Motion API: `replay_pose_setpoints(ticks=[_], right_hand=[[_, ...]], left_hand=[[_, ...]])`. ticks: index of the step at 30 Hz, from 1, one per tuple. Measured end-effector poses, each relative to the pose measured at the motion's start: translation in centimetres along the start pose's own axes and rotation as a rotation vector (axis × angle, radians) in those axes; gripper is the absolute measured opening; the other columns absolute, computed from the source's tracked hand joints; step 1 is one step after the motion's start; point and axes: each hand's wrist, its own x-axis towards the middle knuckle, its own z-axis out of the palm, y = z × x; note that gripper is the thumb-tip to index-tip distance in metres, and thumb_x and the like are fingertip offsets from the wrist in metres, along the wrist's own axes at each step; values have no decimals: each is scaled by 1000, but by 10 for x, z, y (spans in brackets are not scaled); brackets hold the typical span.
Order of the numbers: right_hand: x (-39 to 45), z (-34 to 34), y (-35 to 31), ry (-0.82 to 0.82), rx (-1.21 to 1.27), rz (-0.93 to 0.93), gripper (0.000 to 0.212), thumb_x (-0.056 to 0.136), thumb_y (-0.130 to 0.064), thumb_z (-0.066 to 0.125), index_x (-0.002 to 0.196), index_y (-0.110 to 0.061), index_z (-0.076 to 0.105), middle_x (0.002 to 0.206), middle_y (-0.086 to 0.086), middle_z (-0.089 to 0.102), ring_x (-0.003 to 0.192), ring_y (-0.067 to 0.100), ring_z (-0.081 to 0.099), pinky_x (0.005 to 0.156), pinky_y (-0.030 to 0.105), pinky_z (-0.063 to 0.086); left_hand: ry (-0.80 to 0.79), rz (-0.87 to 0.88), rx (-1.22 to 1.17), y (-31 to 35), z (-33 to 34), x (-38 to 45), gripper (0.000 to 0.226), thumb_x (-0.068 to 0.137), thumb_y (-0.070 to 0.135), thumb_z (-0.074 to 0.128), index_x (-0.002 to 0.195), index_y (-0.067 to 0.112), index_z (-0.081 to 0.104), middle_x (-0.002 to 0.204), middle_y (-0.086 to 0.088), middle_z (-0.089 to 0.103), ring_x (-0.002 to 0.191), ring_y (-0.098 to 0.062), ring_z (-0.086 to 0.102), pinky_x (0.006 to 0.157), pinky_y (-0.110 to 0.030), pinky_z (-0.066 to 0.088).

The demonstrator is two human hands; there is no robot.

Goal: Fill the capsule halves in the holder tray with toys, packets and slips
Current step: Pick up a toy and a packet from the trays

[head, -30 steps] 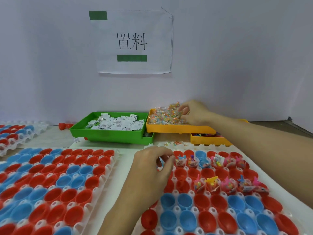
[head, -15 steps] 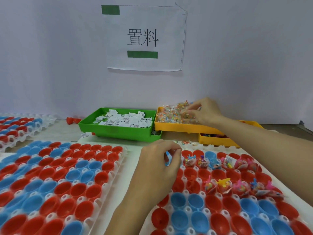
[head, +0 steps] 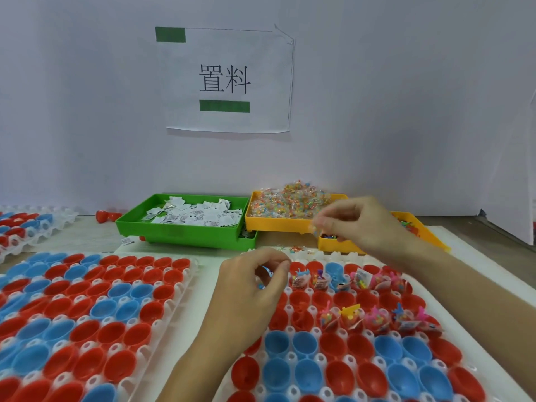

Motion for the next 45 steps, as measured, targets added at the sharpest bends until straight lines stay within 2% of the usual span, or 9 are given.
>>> replay_pose_setpoints(ticks=[3, 6, 11, 15, 19, 22, 39, 43, 45], right_hand=[[-36, 15, -8, -67, 23, -71, 5, 85, -23, 76, 88, -25, 80, 85, -10, 77, 82, 2, 71, 73, 14, 53], [-54, 27, -9, -88, 35, -82, 6, 83, -20, 79, 87, -25, 78, 83, -9, 77, 79, 6, 73, 75, 22, 57], [-66, 24, -6, -143, -6, -74, 10, 85, -15, 78, 87, -24, 79, 83, -13, 77, 79, 2, 72, 73, 13, 54], [-69, 25, -5, -155, -107, -72, 13, 85, -14, 77, 88, -27, 81, 84, -17, 76, 82, 0, 71, 78, 17, 56], [-67, 28, -7, -153, -202, -83, 14, 85, -18, 78, 85, -31, 80, 83, -23, 74, 82, -4, 69, 76, 12, 53], [-63, 32, -10, -210, -254, -84, 14, 85, -18, 79, 84, -32, 79, 84, -23, 73, 82, -4, 68, 73, 8, 50], [-51, 40, -24, -455, -445, -70, 17, 88, -9, 70, 88, -24, 79, 79, -17, 75, 76, -5, 68, 76, 21, 58], [-50, 43, -25, -437, -521, -102, 12, 88, -15, 73, 87, -26, 78, 74, -20, 68, 76, -7, 63, 61, 10, 48], [-50, 45, -25, -445, -521, -93, 10, 88, -16, 74, 87, -25, 78, 72, -18, 68, 73, -4, 64, 61, 13, 51]], left_hand=[[-40, -30, -83, 3, 1, 0, 18, 83, 19, 77, 77, 36, 72, 72, 20, 71, 67, -2, 63, 60, -9, 43], [-109, -72, -112, 4, 4, -1, 7, 79, 24, 82, 80, 28, 76, 73, 14, 73, 67, -4, 64, 61, -12, 43], [-184, -86, -79, 2, 6, -4, 15, 80, 16, 81, 74, 28, 76, 66, 16, 70, 61, 1, 60, 58, -8, 40], [-227, -44, 0, 5, 4, -5, 21, 81, 17, 80, 71, 35, 73, 68, 18, 70, 61, 3, 59, 58, -6, 39], [-40, -4, 79, 1, -6, 0, 14, 85, 15, 73, 77, 26, 75, 75, 21, 69, 74, -1, 62, 63, -6, 38], [75, -60, 72, -4, -11, 2, 11, 88, 14, 70, 81, 21, 76, 75, 19, 69, 70, -1, 59, 59, -8, 38], [75, -89, 92, -3, -14, 3, 13, 90, 17, 66, 85, 24, 76, 73, 23, 65, 75, 3, 59, 60, -7, 39], [82, -95, 99, -5, -14, 4, 13, 91, 18, 66, 86, 25, 76, 73, 22, 66, 78, 2, 59, 61, -8, 40], [79, -100, 91, -6, -14, 3, 13, 91, 18, 66, 86, 24, 76, 73, 21, 66, 76, 2, 59, 60, -8, 39]])
